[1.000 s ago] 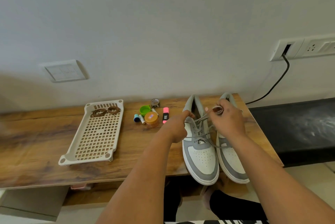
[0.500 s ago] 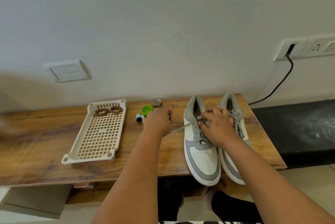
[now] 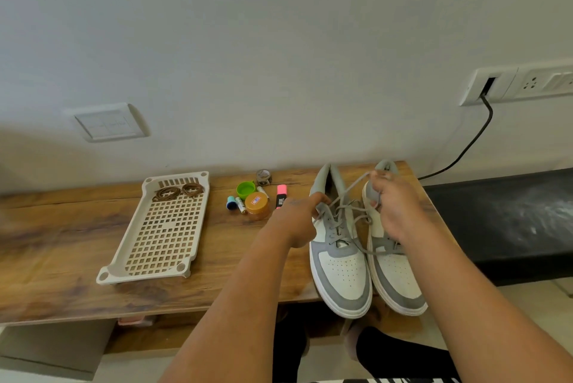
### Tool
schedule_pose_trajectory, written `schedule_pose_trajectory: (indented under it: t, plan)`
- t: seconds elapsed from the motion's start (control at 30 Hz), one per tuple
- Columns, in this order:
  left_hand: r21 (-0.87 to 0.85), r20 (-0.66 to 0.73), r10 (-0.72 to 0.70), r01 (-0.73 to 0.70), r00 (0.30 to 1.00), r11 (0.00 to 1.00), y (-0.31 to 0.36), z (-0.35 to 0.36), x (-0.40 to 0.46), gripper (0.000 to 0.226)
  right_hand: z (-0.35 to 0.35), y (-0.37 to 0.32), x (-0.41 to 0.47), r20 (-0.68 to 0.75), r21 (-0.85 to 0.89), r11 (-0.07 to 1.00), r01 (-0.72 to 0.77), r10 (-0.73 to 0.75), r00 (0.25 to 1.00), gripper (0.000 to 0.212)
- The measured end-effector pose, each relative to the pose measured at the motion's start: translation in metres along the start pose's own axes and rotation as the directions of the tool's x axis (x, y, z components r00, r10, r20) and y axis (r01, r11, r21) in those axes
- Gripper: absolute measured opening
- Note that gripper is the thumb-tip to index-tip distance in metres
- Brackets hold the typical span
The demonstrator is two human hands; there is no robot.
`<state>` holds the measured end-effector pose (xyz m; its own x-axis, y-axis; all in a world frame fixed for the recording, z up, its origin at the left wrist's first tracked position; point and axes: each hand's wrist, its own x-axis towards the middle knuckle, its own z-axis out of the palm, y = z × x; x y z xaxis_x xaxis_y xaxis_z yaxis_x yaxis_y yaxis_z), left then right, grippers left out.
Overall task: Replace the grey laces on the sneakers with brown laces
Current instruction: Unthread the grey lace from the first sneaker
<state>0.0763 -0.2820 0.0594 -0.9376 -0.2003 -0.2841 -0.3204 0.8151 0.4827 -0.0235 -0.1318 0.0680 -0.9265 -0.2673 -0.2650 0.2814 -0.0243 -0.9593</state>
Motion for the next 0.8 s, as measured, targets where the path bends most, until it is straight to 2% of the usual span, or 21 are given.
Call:
schedule_pose_trajectory:
  t: [0.03,0.07,0.1,0.13,0.17,0.2,0.23,0.27,0.3,0.37,0.43,0.5,0.57,0.63,0.7,0.73,0.8]
  plan:
    - [0.001,0.002,-0.002,0.002,1.0,1.0,0.0,0.0,0.0,0.078,-0.004,-0.006,0.001,-0.038,0.133,0.991,-0.013,0.018,0.999,0.014]
    - [-0.006,0.008,-0.005,0.005,1.0,1.0,0.0,0.0,0.0,0.078,-0.007,-0.009,0.001,-0.077,0.168,0.986,0.008,0.005,0.997,0.013]
    - [-0.015,0.013,-0.009,0.009,1.0,1.0,0.0,0.0,0.0,0.077,-0.009,-0.008,0.001,-0.118,0.066,0.996,0.058,-0.05,0.992,0.008]
    - [-0.024,0.013,-0.013,0.014,1.0,1.0,0.0,0.0,0.0,0.076,-0.012,-0.005,0.001,-0.135,-0.188,0.972,0.138,-0.165,0.977,0.008]
    - [-0.034,0.011,-0.016,0.017,1.0,0.999,0.001,-0.001,0.0,0.075,-0.015,0.002,0.0,-0.102,-0.506,0.833,0.225,-0.316,0.943,0.018]
    - [-0.044,0.009,-0.018,0.018,1.0,0.999,0.001,-0.001,0.001,0.074,-0.018,0.009,0.001,-0.017,-0.731,0.612,0.302,-0.459,0.888,0.028]
    - [-0.049,0.006,-0.017,0.017,1.0,0.999,0.002,-0.001,0.001,0.073,-0.017,0.014,0.001,0.09,-0.833,0.413,0.368,-0.555,0.827,0.035]
    - [-0.052,0.003,-0.015,0.015,1.0,0.999,0.002,-0.001,0.001,0.072,-0.013,0.017,-0.002,0.181,-0.855,0.307,0.419,-0.579,0.795,0.037]
    - [-0.056,0.0,-0.012,0.012,1.0,0.998,0.002,0.0,0.0,0.071,-0.008,0.018,-0.005,0.252,-0.852,0.262,0.454,-0.553,0.794,0.036]
    - [-0.069,-0.002,-0.007,0.007,1.0,0.998,0.001,0.0,0.0,0.069,0.002,0.03,-0.006,0.347,-0.859,0.209,0.467,-0.434,0.832,0.03]
    - [-0.079,-0.001,-0.003,0.003,1.0,0.997,-0.001,0.0,-0.001,0.068,0.009,0.04,-0.007,0.392,-0.862,0.169,0.477,-0.374,0.84,0.023]
    - [-0.086,0.0,0.0,0.0,1.0,0.996,-0.002,0.0,-0.003,0.068,0.01,0.044,-0.007,0.378,-0.839,0.243,0.488,-0.385,0.842,0.014]
    - [-0.086,0.006,0.003,-0.002,1.0,0.996,-0.003,-0.001,-0.003,0.069,0.009,0.037,-0.006,0.3,-0.803,0.396,0.445,-0.377,0.876,0.006]
    - [-0.088,0.008,0.005,-0.004,1.0,0.996,-0.003,-0.001,-0.002,0.068,0.004,0.026,0.0,0.193,-0.71,0.603,0.363,-0.329,0.924,0.003]
    - [-0.105,0.009,0.004,-0.003,1.0,0.994,-0.002,-0.001,-0.001,0.066,-0.004,0.011,0.004,0.065,-0.473,0.839,0.27,-0.272,0.96,0.006]
    - [-0.112,0.009,0.003,-0.002,1.0,0.994,-0.002,-0.001,-0.001,0.064,-0.009,0.004,0.005,0.002,-0.319,0.92,0.229,-0.24,0.971,0.007]
    - [-0.102,0.006,0.003,-0.002,1.0,0.995,-0.002,-0.001,0.0,0.059,-0.019,-0.01,0.007,-0.088,0.003,0.985,0.173,-0.172,0.981,0.013]
